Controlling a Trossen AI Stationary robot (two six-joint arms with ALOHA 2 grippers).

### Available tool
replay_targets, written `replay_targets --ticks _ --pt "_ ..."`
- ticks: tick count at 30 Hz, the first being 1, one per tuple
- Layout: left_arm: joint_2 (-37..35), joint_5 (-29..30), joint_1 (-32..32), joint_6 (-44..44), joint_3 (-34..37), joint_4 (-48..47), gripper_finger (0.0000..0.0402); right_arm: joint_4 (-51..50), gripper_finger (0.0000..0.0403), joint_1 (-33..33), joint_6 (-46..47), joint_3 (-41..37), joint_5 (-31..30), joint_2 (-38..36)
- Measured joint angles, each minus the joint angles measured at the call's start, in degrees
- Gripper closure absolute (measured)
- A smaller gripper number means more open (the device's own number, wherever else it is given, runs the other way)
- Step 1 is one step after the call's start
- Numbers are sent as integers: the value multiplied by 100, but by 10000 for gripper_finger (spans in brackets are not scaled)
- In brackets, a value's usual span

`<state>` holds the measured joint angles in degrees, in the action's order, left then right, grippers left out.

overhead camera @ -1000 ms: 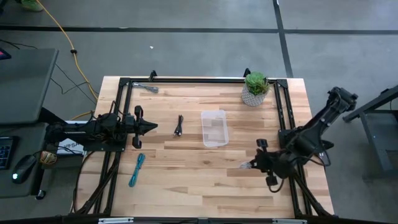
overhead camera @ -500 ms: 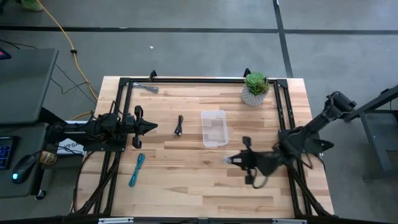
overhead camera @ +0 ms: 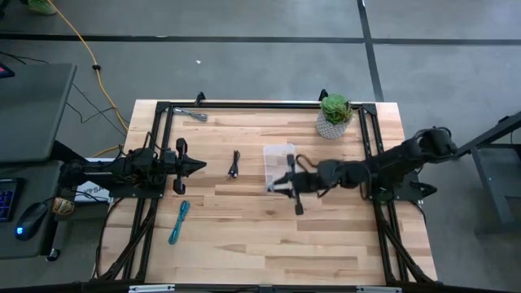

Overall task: Pick and place USB-C Cables
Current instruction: Put the white charger cable into the transparent bin

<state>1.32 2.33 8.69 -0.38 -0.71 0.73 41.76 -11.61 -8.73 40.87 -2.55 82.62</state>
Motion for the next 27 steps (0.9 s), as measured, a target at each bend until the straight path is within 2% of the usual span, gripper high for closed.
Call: replay_targets --ticks 4,7,10,27 --pt "1 -2 2 -1 2 -2 401 1864 377 287 508 -909 3 1" --pt "2 -1 1 0 2 -2 401 2525 377 340 850 -1284 -124 -5" --pt "0 -2 0 -2 0 0 401 2498 377 338 965 -1365 -326 -3" --pt "2 0 2 -2 0 0 401 2370 377 333 1022 -1242 -314 -5"
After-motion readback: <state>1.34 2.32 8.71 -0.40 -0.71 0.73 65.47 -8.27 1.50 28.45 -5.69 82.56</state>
